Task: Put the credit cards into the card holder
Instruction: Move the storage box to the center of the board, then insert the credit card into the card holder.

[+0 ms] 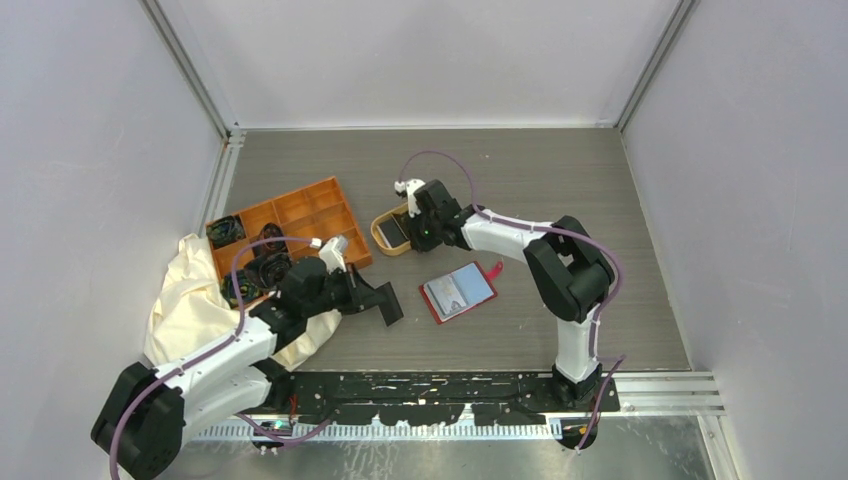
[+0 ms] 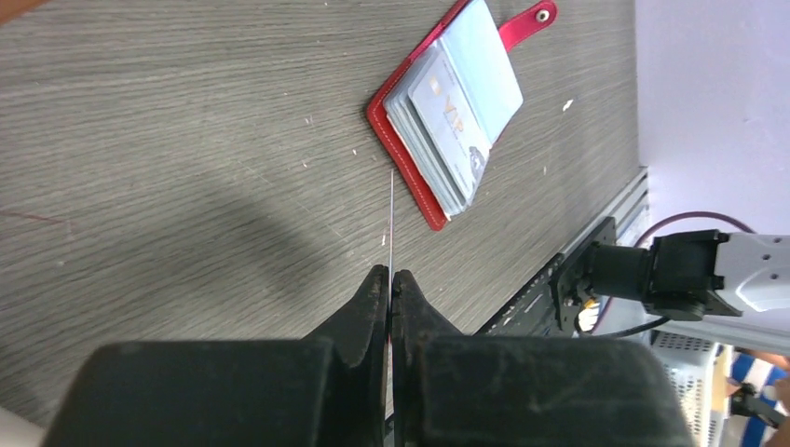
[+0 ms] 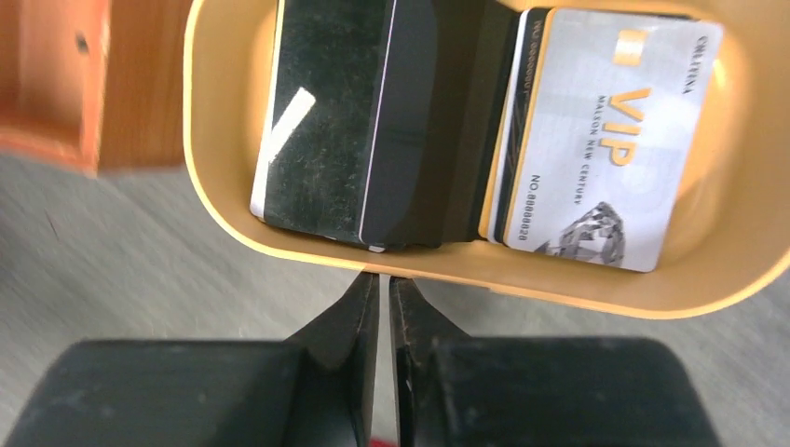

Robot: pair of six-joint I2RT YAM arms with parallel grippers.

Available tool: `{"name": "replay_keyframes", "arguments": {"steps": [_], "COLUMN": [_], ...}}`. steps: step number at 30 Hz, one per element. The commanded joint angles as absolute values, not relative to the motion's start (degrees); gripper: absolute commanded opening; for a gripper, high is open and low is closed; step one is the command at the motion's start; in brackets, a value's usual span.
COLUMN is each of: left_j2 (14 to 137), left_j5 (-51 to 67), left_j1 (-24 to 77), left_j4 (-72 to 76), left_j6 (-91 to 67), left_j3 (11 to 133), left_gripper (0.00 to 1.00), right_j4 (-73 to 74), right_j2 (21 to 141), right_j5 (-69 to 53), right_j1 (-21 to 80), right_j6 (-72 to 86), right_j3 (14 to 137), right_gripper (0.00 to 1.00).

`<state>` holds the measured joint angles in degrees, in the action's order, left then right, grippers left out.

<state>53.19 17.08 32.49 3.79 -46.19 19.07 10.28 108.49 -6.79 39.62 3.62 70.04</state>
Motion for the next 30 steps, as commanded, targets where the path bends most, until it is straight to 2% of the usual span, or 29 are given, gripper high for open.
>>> {"name": "replay_keyframes", "arguments": {"steps": [1, 4, 7, 11, 15, 21, 30], "left_j2": [52.6, 53.1, 54.6, 59.6, 67.3, 81.1, 93.5], "left_j5": [20.8, 22.2, 23.7, 25.0, 23.9, 22.5, 18.4], "left_j1": [32.2, 32.3, 32.3, 33.0, 35.8, 39.6, 43.2], "left_j4": [15.1, 21.0, 26.1, 37.1, 45.8, 57.0, 56.5], "left_j6": [-52.4, -56.2, -59.3, -63.5, -65.6, -68.9, -69.1], "left_j3": [16.0, 14.0, 13.4, 13.1, 14.9, 19.6, 26.5], "left_gripper": [0.00, 0.00, 0.00, 0.00, 0.00, 0.00, 0.00], "right_j4": [4.9, 7.7, 17.1, 34.0, 41.1, 49.7, 49.9], "right_j2": [109.2, 104.9, 99.7, 96.0, 97.3, 106.1, 109.6], "right_j5": [-7.3, -19.5, -32.4, -42.2, -41.0, -36.0, -31.7], "right_j1": [38.2, 34.6, 29.0, 21.0, 17.4, 15.3, 15.2], "right_j6": [10.4, 7.0, -2.7, -16.5, -21.7, -24.2, -24.1], "right_j3": [76.7, 75.5, 75.3, 75.4, 72.6, 76.3, 77.1], "right_gripper": [0.16, 0.19, 0.22, 0.34, 0.36, 0.37, 0.38]}}
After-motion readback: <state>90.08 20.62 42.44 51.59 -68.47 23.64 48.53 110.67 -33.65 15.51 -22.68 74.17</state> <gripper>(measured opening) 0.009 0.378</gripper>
